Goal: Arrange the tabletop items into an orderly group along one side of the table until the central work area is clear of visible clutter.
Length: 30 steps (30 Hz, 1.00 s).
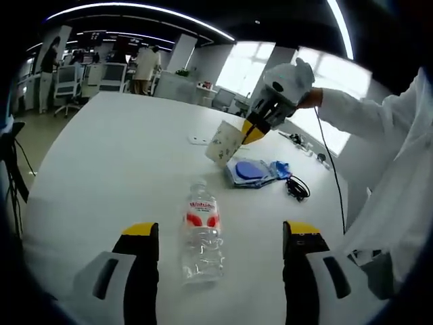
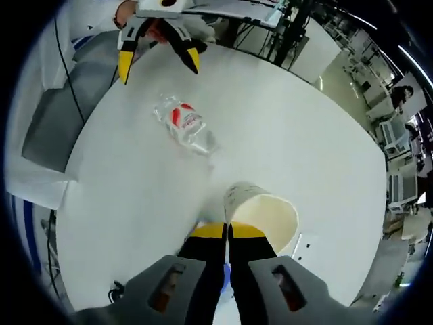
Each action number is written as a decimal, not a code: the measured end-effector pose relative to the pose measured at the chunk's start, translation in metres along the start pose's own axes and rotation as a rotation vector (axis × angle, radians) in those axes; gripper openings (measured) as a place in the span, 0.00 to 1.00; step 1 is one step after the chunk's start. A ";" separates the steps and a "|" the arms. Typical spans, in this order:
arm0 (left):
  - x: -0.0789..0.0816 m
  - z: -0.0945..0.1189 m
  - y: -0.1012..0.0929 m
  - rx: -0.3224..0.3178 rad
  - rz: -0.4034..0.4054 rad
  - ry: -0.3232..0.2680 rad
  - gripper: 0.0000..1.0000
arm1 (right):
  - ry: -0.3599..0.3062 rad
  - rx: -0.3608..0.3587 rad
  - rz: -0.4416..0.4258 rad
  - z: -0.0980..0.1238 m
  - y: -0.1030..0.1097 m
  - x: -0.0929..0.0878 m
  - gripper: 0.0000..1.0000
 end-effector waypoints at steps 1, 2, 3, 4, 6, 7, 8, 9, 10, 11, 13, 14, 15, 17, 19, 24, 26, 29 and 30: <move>0.000 -0.001 0.000 -0.001 0.002 0.000 0.76 | 0.002 0.003 0.003 -0.001 0.000 0.000 0.00; -0.001 -0.001 0.000 -0.001 0.004 -0.001 0.76 | 0.010 0.009 0.012 -0.003 0.000 0.000 0.00; -0.001 -0.001 0.000 -0.001 0.005 -0.002 0.76 | 0.017 0.014 0.021 -0.005 0.000 0.000 0.00; -0.001 -0.001 0.000 -0.001 0.007 -0.003 0.76 | 0.028 0.022 0.037 -0.007 0.000 -0.001 0.00; -0.002 -0.002 0.001 -0.001 0.011 -0.004 0.76 | 0.041 0.032 0.056 -0.012 0.001 -0.001 0.00; -0.002 -0.002 0.001 -0.001 0.012 -0.005 0.76 | 0.046 0.035 0.060 -0.013 0.001 -0.001 0.00; -0.003 -0.001 0.001 -0.001 0.015 -0.006 0.76 | 0.050 0.037 0.064 -0.014 0.001 -0.001 0.00; -0.003 -0.001 0.001 0.000 0.015 -0.005 0.76 | 0.058 0.041 0.074 -0.016 0.001 -0.001 0.00; -0.003 -0.001 0.001 0.001 0.015 -0.006 0.76 | 0.064 0.044 0.080 -0.018 0.001 0.000 0.00; -0.003 -0.001 0.002 0.001 0.015 -0.005 0.76 | 0.067 0.048 0.082 -0.019 0.001 0.000 0.00; -0.004 -0.001 0.003 0.003 0.018 -0.003 0.76 | 0.073 0.054 0.093 -0.022 0.001 0.001 0.00; -0.004 -0.001 0.003 0.004 0.017 -0.003 0.76 | 0.076 0.055 0.098 -0.024 0.001 0.001 0.00; -0.004 -0.001 0.003 0.006 0.018 -0.002 0.76 | 0.081 0.057 0.104 -0.025 0.001 0.001 0.00; -0.004 -0.001 0.004 0.005 0.021 -0.005 0.76 | 0.090 0.055 0.118 -0.028 0.000 0.001 0.00; -0.005 -0.001 0.004 0.006 0.021 -0.002 0.76 | 0.093 0.062 0.119 -0.030 0.000 0.001 0.00; -0.007 -0.003 0.006 0.005 0.025 0.001 0.76 | 0.119 0.073 0.148 -0.036 0.001 0.001 0.00; -0.008 -0.003 0.006 0.007 0.030 0.002 0.76 | 0.130 0.077 0.163 -0.038 0.003 0.000 0.00; -0.009 -0.004 0.006 0.005 0.032 0.001 0.76 | 0.137 0.077 0.171 -0.040 0.003 0.000 0.00; -0.009 -0.004 0.006 0.005 0.032 0.002 0.76 | 0.139 0.075 0.176 -0.040 0.002 0.000 0.00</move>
Point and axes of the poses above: the point that each gripper's makers call its tool centre point, and the gripper's own axes: z roughly backward along the fingers, y roughly to its left, x roughly out of its top, the point moved 10 cm from there along z, roughly backward along the fingers, and after that the axes turned 2 degrees about -x, right-handed, at the moved point
